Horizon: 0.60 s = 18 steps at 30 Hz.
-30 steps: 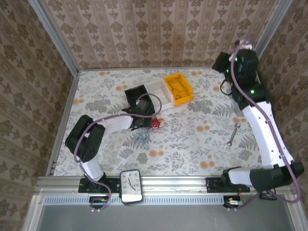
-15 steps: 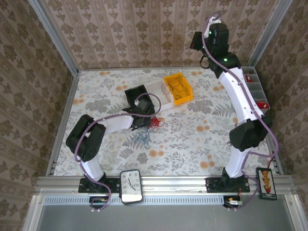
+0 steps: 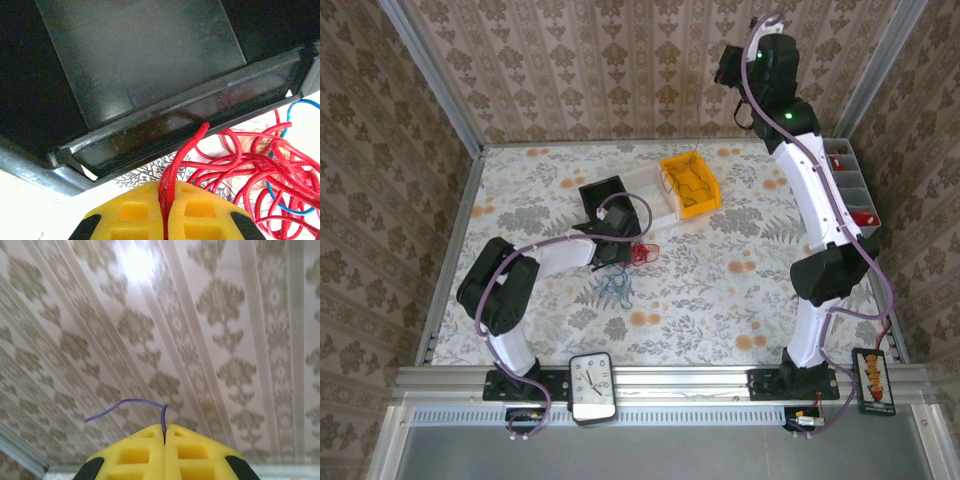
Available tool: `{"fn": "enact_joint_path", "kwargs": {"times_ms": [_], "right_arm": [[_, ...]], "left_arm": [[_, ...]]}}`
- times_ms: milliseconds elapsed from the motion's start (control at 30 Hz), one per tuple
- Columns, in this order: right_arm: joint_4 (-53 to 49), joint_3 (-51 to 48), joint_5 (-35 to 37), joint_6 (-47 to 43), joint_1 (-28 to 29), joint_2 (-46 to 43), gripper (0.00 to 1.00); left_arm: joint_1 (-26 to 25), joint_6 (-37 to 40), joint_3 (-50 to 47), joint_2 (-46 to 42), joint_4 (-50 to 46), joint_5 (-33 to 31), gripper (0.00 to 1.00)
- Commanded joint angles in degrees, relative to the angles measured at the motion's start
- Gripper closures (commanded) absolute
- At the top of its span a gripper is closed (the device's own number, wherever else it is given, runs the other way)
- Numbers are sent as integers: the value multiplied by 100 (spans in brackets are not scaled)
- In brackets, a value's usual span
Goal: Untangle the cables
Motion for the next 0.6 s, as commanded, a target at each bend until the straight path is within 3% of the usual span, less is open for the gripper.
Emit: {"fn": "enact_joint_path", "kwargs": {"times_ms": [0,267,567], "right_arm": [[318,379,159,-103,12,92,100],[20,537,-56,-51,4,355,100],[42,-278,-184,-137,5,197,100]], "left_arm": [[81,-169,159,131,-214,-47,100],[90,-152,194,175,-239,-31,100],[90,-161,204,180,-269,-47,100]]}}
